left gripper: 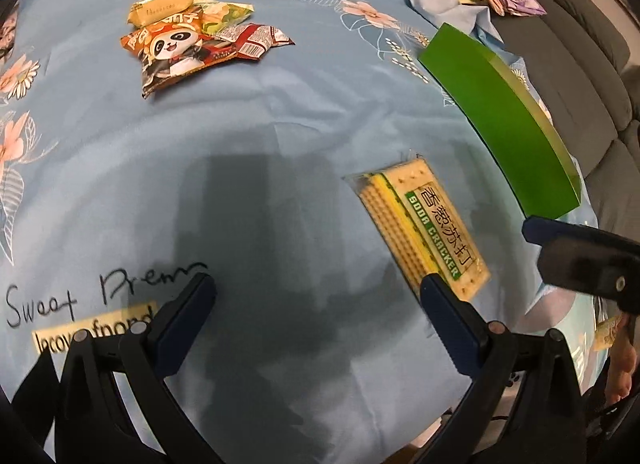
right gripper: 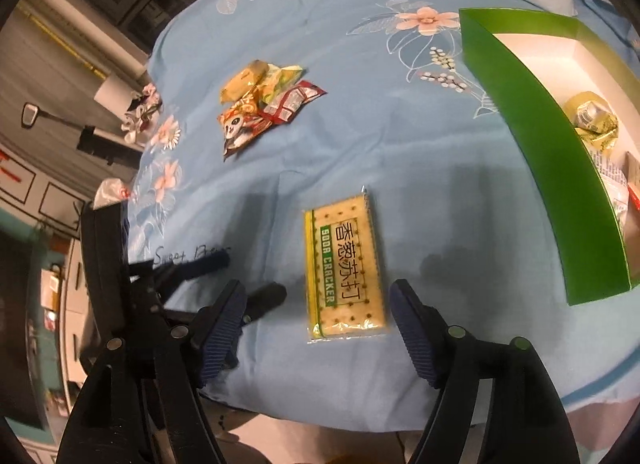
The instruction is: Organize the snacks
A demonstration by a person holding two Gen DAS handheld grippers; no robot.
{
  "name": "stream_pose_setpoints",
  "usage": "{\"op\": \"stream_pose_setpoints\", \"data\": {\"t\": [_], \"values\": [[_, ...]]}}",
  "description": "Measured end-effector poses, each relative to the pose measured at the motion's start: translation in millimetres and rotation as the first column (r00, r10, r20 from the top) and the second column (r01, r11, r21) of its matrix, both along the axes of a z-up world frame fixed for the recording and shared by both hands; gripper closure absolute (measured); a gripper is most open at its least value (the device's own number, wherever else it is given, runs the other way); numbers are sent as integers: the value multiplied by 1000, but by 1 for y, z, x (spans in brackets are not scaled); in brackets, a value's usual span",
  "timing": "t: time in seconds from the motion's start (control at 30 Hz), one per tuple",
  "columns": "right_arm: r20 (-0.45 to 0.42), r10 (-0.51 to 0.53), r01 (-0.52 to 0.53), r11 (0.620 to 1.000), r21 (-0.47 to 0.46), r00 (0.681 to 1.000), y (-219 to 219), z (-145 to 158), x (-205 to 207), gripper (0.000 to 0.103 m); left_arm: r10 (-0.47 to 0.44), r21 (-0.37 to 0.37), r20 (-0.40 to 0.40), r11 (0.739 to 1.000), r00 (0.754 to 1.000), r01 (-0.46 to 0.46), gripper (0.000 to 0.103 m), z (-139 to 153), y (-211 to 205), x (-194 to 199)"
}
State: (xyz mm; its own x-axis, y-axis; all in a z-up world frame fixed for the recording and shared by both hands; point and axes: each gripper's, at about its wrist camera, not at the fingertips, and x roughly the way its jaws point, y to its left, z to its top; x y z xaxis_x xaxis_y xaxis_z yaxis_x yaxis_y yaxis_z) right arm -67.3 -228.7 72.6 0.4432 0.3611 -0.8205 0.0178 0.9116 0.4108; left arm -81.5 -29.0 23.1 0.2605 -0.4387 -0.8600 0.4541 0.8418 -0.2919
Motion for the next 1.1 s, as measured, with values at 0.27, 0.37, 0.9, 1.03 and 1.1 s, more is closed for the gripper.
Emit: {"op": "stream_pose_setpoints", "data": {"t": [0.27,0.37,0.9,1.03,1.1], "values": [[-49,16,-22,993,-117,999,4,-8,40,27,-35,-97,-40,995,999,31,1,3,-31,-26],[-77,50,-62,985,-163,996,11,-15,54,28,-29,-64,23,998,999,30,2,-1,-41,-32],[-67,127,-138,970,-200,990,26,-47,60,49,-30,-211,-11,977,999,26,61,-3,-46,-21],[-39,115,-120,978,-170,993,21,-42,56,50,-41,-230,-1,972,999,40,65,-1,-45,-27],[-31,100,-104,980,-167,995,16,-39,54,50,-55,-254,-18,966,998,48,77,2,-44,-24]]}}
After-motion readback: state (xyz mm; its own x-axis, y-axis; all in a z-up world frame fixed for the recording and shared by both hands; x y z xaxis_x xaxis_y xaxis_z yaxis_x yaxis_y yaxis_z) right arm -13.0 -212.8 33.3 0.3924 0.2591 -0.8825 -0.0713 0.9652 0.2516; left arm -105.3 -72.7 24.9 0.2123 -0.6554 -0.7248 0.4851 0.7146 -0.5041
